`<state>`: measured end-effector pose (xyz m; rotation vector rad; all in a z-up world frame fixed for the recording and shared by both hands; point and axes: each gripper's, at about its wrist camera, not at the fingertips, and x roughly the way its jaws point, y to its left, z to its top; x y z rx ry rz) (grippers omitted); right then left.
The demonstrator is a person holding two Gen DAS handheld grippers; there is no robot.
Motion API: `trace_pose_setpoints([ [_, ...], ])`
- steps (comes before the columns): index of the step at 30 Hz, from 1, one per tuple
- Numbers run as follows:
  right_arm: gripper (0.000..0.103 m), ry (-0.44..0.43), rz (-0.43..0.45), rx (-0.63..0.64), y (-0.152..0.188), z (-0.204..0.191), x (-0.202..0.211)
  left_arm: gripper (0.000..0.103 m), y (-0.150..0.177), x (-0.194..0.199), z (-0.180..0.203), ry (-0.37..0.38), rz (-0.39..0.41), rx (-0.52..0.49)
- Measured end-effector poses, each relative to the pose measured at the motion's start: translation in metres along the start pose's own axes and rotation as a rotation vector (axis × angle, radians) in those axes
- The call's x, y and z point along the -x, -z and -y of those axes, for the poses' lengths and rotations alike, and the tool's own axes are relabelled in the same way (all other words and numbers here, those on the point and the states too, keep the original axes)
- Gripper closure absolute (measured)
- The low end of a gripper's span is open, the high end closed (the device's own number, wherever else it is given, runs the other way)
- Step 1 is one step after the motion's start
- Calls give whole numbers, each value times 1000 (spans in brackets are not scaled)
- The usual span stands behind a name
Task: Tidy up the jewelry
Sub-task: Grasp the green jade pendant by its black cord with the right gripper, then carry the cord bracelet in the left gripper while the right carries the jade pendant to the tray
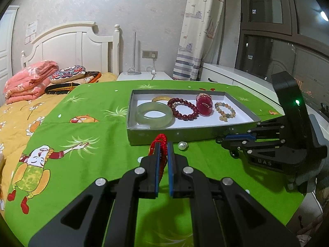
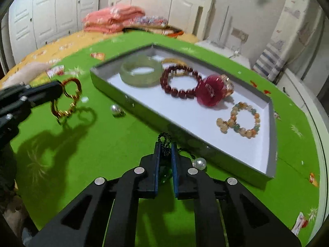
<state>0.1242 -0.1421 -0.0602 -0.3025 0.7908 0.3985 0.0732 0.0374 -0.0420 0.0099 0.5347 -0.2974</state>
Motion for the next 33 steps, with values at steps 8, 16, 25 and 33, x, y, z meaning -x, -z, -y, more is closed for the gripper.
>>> trace_pose_setpoints([
  [8,93,-9,159,-125,13,-4,51,96,0,12,8,6,63,-33],
  [16,93,27,268,-184,34,-14,85,96,5,22,27,-7,85,-72],
  [25,93,102,404,-217,50,-18,118,96,1,33,54,-8,123,-110],
  [33,93,144,439,-221,37,-11,122,96,-19,35,73,5,155,-133],
])
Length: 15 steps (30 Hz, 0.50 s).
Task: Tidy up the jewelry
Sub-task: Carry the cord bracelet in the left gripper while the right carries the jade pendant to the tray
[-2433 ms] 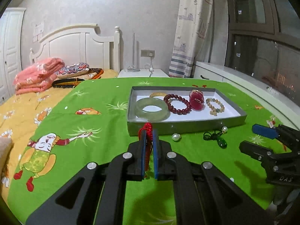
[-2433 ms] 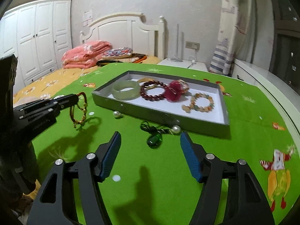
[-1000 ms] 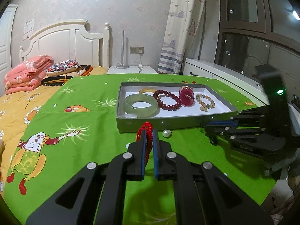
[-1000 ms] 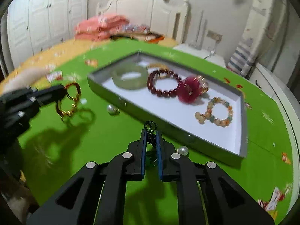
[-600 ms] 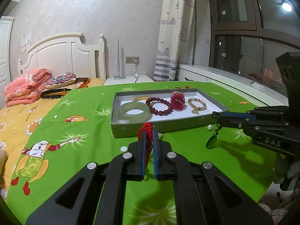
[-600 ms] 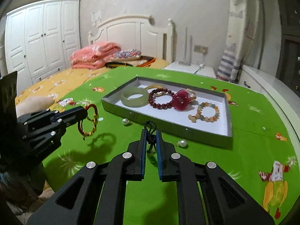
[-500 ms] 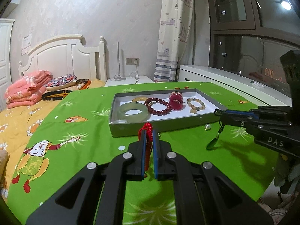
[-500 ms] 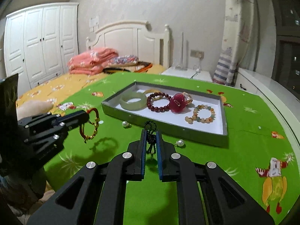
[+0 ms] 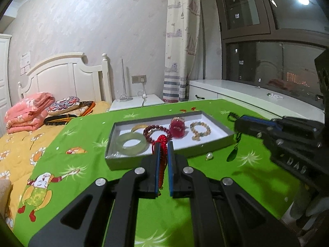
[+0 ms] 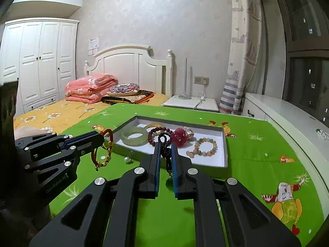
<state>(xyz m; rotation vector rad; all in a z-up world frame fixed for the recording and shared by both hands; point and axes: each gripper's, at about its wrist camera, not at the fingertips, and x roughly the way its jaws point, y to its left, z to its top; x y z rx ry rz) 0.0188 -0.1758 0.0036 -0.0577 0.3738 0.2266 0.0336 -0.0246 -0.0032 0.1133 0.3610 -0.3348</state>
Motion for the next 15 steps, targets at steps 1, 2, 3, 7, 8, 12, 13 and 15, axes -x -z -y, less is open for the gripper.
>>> trace_pose_setpoints([
  [1,93,2,0,0,-1,0,-2,96,-4,-1,1,1,3,0],
  [2,93,8,2,-2,-3,2,-5,96,-7,-3,2,3,5,-1],
  [3,93,8,0,-3,-4,3,-8,96,-10,-4,4,3,9,-3],
  [7,93,29,3,2,-10,8,-20,96,-22,-13,6,4,12,-3],
  [8,93,32,4,1,-12,9,-22,96,-24,-16,6,5,9,3],
  [12,93,49,5,0,-19,15,-35,96,-35,-28,1,-1,5,22],
  [13,93,52,4,0,-20,16,-37,96,-38,-33,0,-9,6,26],
  [15,93,57,1,-9,-25,20,-46,96,-44,-42,-2,-22,6,29],
])
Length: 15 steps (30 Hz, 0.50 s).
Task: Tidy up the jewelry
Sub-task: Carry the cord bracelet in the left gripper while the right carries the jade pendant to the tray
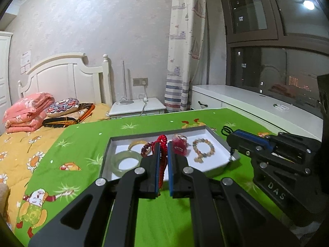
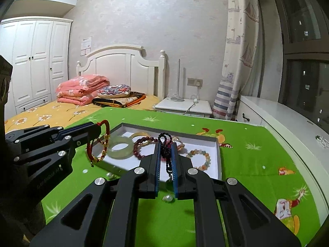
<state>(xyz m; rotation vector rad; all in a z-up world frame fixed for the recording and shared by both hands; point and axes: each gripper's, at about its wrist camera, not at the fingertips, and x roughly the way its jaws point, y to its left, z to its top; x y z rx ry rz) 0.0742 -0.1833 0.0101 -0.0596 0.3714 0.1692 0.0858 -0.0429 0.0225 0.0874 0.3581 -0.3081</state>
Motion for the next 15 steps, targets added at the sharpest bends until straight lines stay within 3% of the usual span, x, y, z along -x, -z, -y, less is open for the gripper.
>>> trace_pose_setpoints([
  [15,93,70,-70,-68,-26,29,-81,96,-33,-81,-10,-124,-35,13],
])
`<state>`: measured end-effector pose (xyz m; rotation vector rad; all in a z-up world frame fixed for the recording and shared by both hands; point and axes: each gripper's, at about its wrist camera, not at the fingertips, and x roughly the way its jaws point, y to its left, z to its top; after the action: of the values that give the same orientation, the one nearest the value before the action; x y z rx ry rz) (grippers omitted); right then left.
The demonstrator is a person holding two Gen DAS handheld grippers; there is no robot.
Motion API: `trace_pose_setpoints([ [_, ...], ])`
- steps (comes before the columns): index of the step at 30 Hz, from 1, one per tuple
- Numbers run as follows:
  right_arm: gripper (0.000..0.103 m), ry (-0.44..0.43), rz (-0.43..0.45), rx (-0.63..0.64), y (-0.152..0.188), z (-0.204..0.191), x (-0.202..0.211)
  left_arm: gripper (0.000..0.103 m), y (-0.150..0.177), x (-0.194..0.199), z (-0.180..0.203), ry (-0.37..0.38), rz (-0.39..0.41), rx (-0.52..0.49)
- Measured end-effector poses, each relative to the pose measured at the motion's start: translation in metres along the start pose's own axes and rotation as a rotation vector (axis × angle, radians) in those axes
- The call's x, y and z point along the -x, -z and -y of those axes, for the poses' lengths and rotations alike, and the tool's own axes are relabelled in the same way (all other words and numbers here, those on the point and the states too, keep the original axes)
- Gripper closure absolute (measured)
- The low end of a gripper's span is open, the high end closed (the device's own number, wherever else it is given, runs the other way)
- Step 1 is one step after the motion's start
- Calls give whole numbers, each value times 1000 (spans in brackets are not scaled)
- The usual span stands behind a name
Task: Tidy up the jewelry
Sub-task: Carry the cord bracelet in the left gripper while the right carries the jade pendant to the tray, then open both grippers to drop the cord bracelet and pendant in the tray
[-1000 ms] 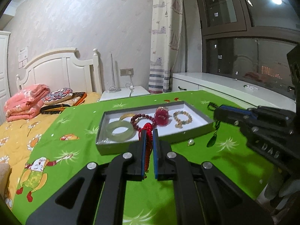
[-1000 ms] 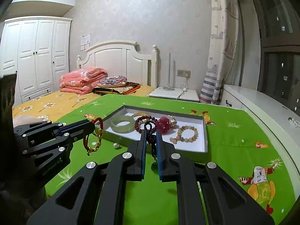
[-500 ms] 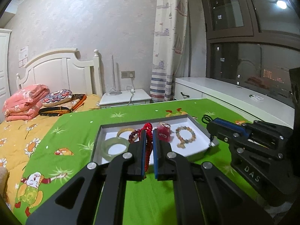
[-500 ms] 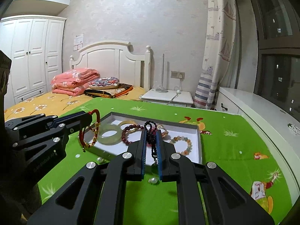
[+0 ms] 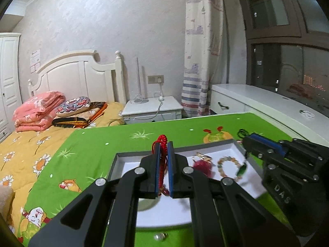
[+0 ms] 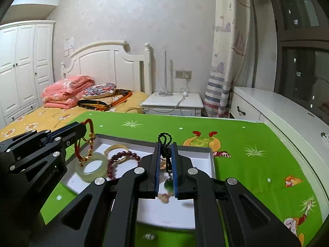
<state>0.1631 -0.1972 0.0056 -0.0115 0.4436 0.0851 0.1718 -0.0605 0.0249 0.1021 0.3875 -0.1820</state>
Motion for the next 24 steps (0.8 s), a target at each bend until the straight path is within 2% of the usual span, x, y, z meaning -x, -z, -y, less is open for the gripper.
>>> trace_pose_setpoints([
  [9,92,29,-58,-1,-2,-2,-34,96,-8,-66,-13,-88,-99,19],
  [15,89,48,-96,2,0,-3,-49,95,-1,-83,-21,-103,-134,23],
  [16,87,50,-102,2,1,-2,-50,90,0,-83,-22,-110,-132,21],
  [17,76,49,-100,2,1,-2,-49,82,1,-83,-24,-119,-129,22],
  [18,69,46,-95,2,1,-2,-48,58,2,-82,-26,-119,-126,27],
  [19,57,43,-88,4,1,-2,-46,38,3,-80,-29,-122,-113,36],
  [21,55,44,-80,7,1,-2,-42,32,4,-73,-32,-141,-86,49],
  [24,55,30,-80,-4,0,0,-33,32,4,-68,-37,-125,-99,56],
])
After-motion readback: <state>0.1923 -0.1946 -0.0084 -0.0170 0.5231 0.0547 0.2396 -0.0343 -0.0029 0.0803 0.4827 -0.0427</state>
